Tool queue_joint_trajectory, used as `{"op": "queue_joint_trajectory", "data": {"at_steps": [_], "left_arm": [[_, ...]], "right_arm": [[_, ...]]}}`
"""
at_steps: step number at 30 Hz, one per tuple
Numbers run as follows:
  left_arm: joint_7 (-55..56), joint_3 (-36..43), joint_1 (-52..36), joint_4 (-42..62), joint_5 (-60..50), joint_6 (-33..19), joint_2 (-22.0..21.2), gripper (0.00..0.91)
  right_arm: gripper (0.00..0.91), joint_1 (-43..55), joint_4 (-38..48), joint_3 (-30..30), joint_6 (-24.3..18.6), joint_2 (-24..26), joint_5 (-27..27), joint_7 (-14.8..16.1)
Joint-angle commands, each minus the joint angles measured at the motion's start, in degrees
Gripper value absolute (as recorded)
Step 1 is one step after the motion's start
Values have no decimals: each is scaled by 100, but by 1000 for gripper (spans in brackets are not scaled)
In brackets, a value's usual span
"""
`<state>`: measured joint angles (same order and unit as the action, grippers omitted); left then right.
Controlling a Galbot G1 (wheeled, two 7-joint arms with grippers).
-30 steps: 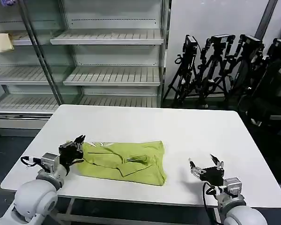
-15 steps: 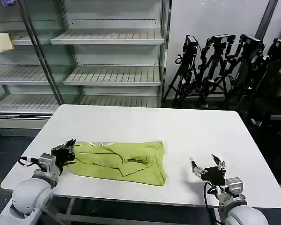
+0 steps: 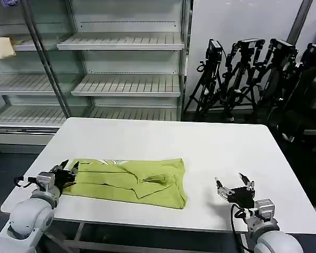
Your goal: Fold and organize the clothes.
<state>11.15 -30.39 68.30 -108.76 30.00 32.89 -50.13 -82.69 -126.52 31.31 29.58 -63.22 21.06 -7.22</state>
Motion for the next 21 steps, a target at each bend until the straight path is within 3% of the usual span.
{"op": "queue_joint_trajectory", "data": {"at_steps": [1, 16, 17, 19, 20, 21], "left_arm": [[31, -26, -64, 301, 667, 20, -7, 907], [91, 65, -43, 445, 1651, 20, -124, 907], [104, 73, -52, 484, 1665, 20, -126, 836], [150, 75, -60, 515, 1687, 19, -138, 81], [166, 75, -61, 531, 1692, 18, -147, 10], [180, 75, -50, 527, 1694, 17, -152, 20]], "right_arm": [[907, 3, -5, 10, 3, -4, 1, -1], [907, 4, -9, -33, 9, -19, -12, 1], [907, 4, -10, -37, 9, -21, -13, 0], [907, 4, -11, -40, 9, -24, -12, 3], [907, 4, -5, -43, 7, -23, -13, 5], [907, 1, -3, -46, 7, -22, -14, 6]]}}
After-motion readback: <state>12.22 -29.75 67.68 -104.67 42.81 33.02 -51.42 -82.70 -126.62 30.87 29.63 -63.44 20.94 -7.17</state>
